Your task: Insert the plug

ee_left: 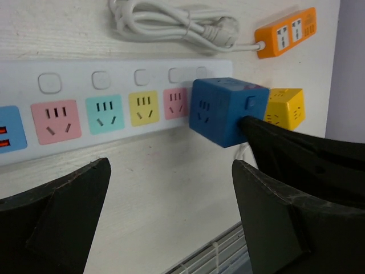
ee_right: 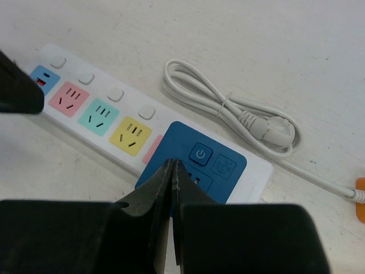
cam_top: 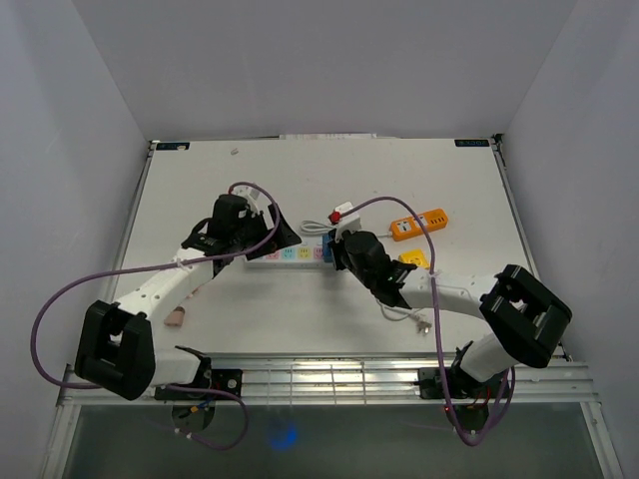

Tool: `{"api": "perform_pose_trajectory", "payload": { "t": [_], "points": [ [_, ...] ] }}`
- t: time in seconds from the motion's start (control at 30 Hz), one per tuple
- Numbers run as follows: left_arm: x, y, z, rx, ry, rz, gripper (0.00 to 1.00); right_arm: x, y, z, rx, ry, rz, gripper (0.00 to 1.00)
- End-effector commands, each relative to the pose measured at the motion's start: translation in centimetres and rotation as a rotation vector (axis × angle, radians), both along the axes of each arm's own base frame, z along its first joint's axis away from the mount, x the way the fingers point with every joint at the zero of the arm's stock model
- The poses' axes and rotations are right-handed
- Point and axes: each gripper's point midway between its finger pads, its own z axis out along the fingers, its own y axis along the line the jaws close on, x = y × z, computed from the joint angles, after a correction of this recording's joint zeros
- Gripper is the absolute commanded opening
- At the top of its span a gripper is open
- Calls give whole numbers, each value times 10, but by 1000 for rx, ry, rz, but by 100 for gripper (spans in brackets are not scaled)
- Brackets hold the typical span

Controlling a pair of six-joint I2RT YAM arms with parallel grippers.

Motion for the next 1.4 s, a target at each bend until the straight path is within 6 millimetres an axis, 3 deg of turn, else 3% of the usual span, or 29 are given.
{"api": "perform_pose_trajectory", "payload": {
  "t": [0.0, 0.2, 0.37, 0.47, 0.6, 0.73, 0.87, 0.93, 1.0, 1.03, 1.1, 1.23, 1.37],
  "points": [
    [17, -9, 23, -103, -153, 16, 98, -2, -16, -24, -12, 103, 1, 8],
    [25, -2, -14, -75, -143, 70, 98, 2, -19, -28, 29, 147, 10, 8],
    [43, 0, -25, -75, -150, 108, 98, 2, -19, -30, 47, 167, 22, 8],
    [59, -4, -15, -100, -187, 104, 98, 2, -20, -30, 53, 171, 25, 8],
    [83, -6, -25, -91, -183, 118, 98, 3, -20, -31, 59, 178, 27, 8],
    [106, -14, -12, -115, -252, 101, 98, 4, -21, -32, 61, 184, 25, 8],
    [115, -23, -4, -139, -269, 70, 98, 6, -23, -34, 68, 197, 19, 8],
    [117, -24, -5, -146, -274, 76, 98, 8, -24, -37, 72, 208, 17, 8],
    [112, -25, -24, -156, -232, 75, 98, 9, -23, -38, 76, 219, 23, 8],
    [112, -28, -22, -190, -261, 70, 98, 11, -24, -39, 79, 224, 21, 8],
    [101, -31, -47, -249, -188, 89, 98, 10, -22, -42, 82, 238, 32, 8],
    [98, -45, -59, -289, -143, 27, 98, 11, -18, -44, 93, 257, 41, 8],
    [89, -37, -68, -233, -140, 42, 98, 13, -19, -47, 94, 270, 39, 8]
  ]
}}
